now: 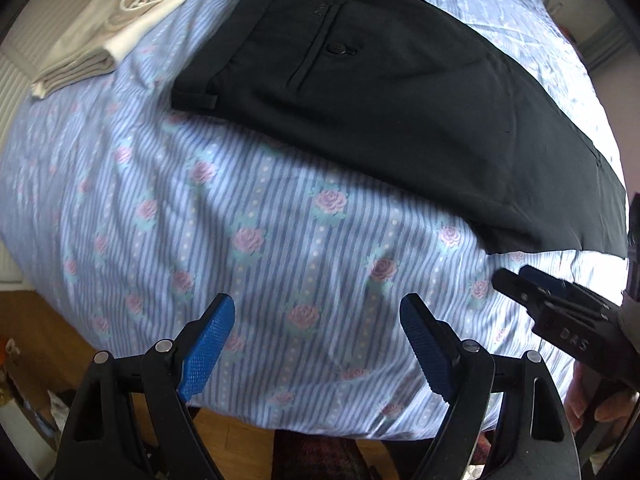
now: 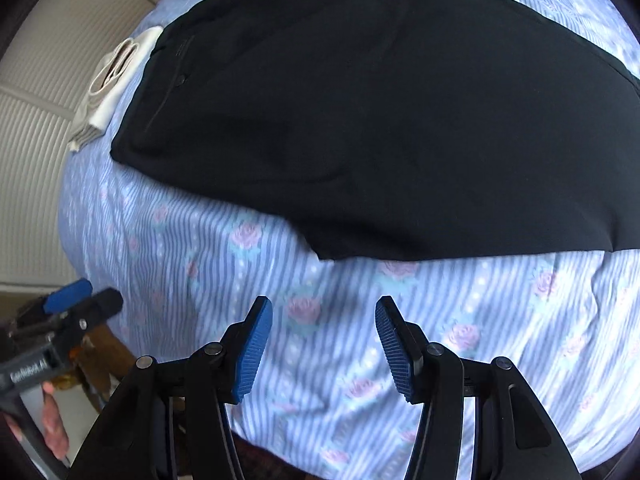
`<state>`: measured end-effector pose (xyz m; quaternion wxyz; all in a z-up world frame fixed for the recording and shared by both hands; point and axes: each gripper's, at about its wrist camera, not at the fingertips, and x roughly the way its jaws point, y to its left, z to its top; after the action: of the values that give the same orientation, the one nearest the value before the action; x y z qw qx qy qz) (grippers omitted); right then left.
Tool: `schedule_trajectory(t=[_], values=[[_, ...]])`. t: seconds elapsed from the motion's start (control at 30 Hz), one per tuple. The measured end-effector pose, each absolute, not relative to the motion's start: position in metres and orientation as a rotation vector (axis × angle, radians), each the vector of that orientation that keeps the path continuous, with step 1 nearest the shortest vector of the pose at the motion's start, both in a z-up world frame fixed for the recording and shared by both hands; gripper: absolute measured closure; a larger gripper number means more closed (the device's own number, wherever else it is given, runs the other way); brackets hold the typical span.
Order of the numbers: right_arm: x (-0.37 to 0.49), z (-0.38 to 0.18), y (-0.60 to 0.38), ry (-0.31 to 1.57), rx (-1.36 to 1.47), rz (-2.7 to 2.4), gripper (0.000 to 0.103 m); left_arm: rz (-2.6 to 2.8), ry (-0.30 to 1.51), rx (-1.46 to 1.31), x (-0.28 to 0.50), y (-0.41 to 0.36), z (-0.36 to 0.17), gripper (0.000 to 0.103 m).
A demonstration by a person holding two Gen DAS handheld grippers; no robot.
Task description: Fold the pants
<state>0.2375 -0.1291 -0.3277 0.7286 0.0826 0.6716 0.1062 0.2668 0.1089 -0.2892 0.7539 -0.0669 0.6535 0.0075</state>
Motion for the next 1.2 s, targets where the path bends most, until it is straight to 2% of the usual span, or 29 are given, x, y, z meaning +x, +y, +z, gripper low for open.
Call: schedule_trajectory(t=[0.23, 0.53, 0.87, 1.2], values=[[0.257, -0.338, -0.12, 1.486, 0.121, 0.214, 0.048, 0.037, 1.409, -0.193, 0.26, 0.113, -0.296, 0.018], [0.268, -0.296, -0.119, 1.321, -0.007, 0.317, 0.048, 0.164, 1.426, -0.272, 0.214, 0.109, -0.296, 0.018], [0.279, -0.302, -0.11, 1.396, -0.086, 0.517, 0.048, 0.285, 1.379, -0.399, 0.181, 0.087, -0.284, 0.018], [0.283, -0.307, -0.118, 1.445, -0.122, 0.571, 0.048, 0.312, 1.344, -0.394, 0.192, 0.08, -0.264, 0.018]])
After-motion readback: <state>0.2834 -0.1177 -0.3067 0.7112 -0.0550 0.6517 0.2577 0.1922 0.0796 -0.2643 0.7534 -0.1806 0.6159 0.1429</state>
